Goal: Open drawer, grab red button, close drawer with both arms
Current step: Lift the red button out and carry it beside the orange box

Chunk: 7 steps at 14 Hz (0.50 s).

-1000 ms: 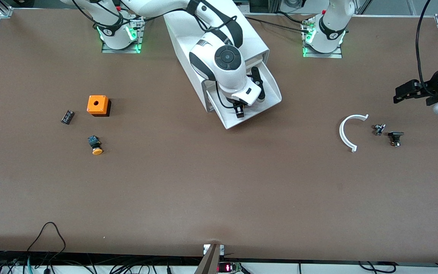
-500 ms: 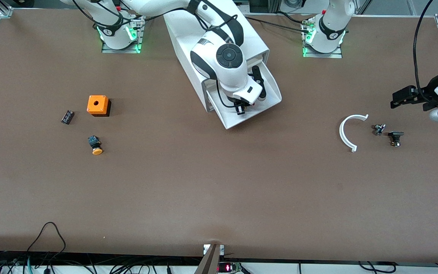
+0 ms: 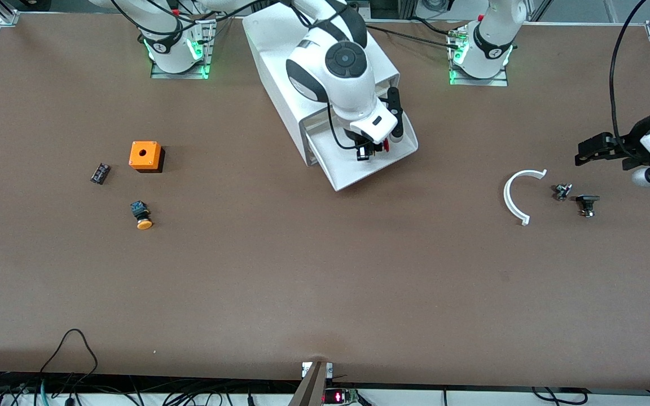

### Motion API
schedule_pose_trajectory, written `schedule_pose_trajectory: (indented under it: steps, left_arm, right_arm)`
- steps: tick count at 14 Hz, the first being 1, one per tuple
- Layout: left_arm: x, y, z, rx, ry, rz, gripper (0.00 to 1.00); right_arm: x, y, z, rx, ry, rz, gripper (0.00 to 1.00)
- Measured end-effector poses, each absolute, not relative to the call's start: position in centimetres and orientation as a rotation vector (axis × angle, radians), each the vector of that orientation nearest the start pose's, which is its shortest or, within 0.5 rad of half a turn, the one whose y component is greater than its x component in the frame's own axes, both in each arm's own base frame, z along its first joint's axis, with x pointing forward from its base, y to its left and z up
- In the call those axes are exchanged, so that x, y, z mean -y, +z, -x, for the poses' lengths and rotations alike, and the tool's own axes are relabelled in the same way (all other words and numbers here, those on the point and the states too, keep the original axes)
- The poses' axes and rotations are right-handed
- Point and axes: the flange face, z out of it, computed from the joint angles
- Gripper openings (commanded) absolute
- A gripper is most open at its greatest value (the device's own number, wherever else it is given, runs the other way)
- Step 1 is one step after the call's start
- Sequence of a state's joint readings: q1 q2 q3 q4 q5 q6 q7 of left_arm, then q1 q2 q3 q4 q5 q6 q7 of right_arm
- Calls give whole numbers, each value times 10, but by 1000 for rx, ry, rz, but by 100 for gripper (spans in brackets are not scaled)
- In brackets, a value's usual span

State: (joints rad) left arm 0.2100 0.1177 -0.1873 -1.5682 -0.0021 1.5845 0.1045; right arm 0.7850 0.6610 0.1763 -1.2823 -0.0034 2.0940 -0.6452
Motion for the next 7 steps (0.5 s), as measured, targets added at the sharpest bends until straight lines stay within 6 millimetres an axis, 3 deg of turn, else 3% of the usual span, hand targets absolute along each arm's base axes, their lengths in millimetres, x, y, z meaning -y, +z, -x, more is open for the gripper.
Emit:
schedule_pose_trajectory:
  steps: [2,4,7]
  left_arm:
    - [0,558,-587,-169,163,3163,100]
    - [17,557,-588,-185,167,3160,100]
    - [19,557,-588,-175,167,3160,100]
  right_arm:
    - [-577,411,-474,2009,-271,2251,37]
    - [-546,431,-503,1888,-292,2366,37]
    - [-489,437,-545,1628,-259,2566,37]
